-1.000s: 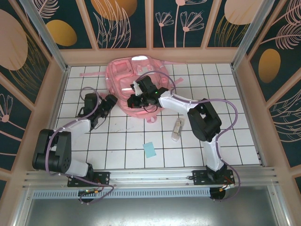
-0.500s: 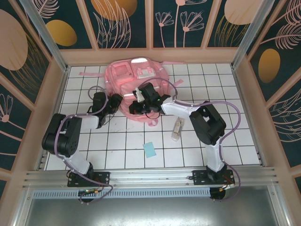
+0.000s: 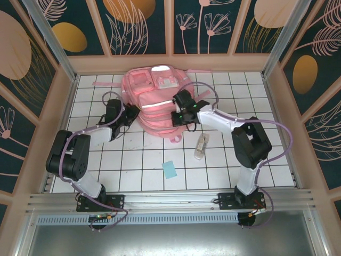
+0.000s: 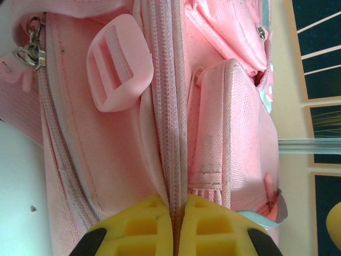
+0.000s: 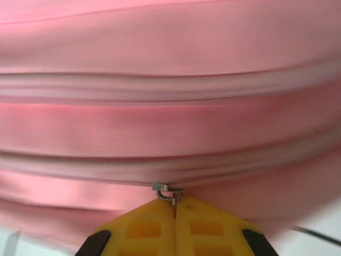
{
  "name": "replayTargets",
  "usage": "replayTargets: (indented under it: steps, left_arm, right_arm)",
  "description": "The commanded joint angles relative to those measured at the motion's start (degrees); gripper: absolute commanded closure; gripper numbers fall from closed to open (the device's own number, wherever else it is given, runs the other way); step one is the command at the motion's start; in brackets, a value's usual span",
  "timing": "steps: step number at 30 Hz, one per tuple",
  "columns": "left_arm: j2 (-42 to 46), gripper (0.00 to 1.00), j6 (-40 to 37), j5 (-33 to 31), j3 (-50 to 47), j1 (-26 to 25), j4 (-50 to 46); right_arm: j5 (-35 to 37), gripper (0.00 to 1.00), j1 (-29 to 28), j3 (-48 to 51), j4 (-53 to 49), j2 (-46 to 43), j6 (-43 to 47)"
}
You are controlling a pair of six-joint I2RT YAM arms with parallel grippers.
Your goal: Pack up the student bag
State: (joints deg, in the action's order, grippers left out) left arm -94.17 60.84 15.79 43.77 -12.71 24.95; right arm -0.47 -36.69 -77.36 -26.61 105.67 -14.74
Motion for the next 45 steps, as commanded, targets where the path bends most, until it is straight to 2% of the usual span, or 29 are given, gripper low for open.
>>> replayTargets:
  steps: [1, 4, 6, 10, 14, 15, 17, 18, 21, 22, 23, 27, 34, 37, 40, 43, 44, 45]
  left_arm:
    - [1.9, 1.00, -5.1, -2.2, 3.0, 2.7, -1.8]
    - [1.0, 1.00, -7.1, -1.2, 5.0, 3.1, -3.8]
    - [-0.7, 1.00, -8.2, 0.0, 7.0, 3.2, -4.7]
    - [-9.0, 1.00, -11.0, 3.5, 15.7, 3.3, -6.1]
    - [-17.3, 1.00, -10.3, 6.5, 24.2, 3.3, -3.4]
    - [-18.5, 0.95, -9.4, 7.2, 25.7, 3.3, -2.3]
    - [-20.3, 0.57, -8.8, 7.8, 29.7, 3.3, -3.1]
    - [-20.5, 0.45, -9.3, 7.0, 31.2, 3.3, -4.9]
    - [-18.0, 0.23, -13.0, 1.5, 33.5, 3.3, -12.4]
    - [-16.4, 0.19, -14.4, -0.5, 32.9, 3.3, -14.3]
    - [-14.4, 0.04, -15.0, -2.2, 31.8, 3.4, -15.9]
    - [-6.6, 0.02, -15.2, -4.7, 24.0, 3.4, -18.1]
    - [7.1, 0.04, -5.3, -3.5, 4.3, 3.2, -12.5]
    - [8.4, 0.06, -2.5, -3.4, -0.8, 2.6, -9.4]
    - [5.7, 0.10, -0.5, -3.0, -2.7, 1.5, -5.4]
    - [0.5, 0.21, 2.6, -2.0, -2.5, 0.4, 1.7]
    - [-1.3, 0.28, 3.5, -1.6, -1.8, 0.2, 4.3]
    - [-2.6, 0.41, 3.9, -1.7, -1.0, -0.2, 5.6]
  right_arm:
    - [17.5, 1.00, 3.9, -1.1, -10.2, -0.1, 4.1]
    - [18.1, 1.00, 4.8, -2.6, -10.4, 1.2, 4.7]
    - [14.1, 1.00, 3.9, -2.2, -9.5, 1.1, 4.6]
    - [-1.5, 1.00, -0.2, 1.1, -6.1, -1.1, 5.1]
    - [-17.3, 1.00, -5.3, 4.3, 3.1, -2.9, 2.1]
    - [-18.9, 1.00, -6.4, 4.2, 5.4, -2.6, 1.3]
    - [-20.7, 1.00, -8.1, 3.4, 10.6, -0.7, -1.0]
    - [-20.2, 1.00, -8.7, 2.4, 12.0, 0.6, -1.9]
    - [-18.7, 1.00, -9.6, -1.7, 17.1, 5.2, -4.8]
    - [-18.1, 1.00, -9.5, -3.4, 18.5, 6.6, -5.7]
    - [-17.6, 1.00, -9.5, -5.1, 19.5, 8.0, -6.6]
    - [-18.4, 1.00, -9.2, -11.4, 20.8, 11.2, -9.9]
    - [-24.7, 1.00, -8.8, -10.6, 25.3, 8.7, -15.3]
    - [-28.0, 1.00, -8.5, -7.7, 28.0, 6.8, -17.7]
    - [-30.9, 1.00, -8.6, -5.7, 29.1, 5.7, -19.0]
    - [-33.1, 1.00, -8.8, -3.0, 28.7, 4.9, -19.8]
    - [-33.4, 1.00, -8.8, -2.0, 27.6, 4.6, -19.6]
    - [-33.7, 1.00, -8.8, -1.4, 26.4, 4.4, -19.3]
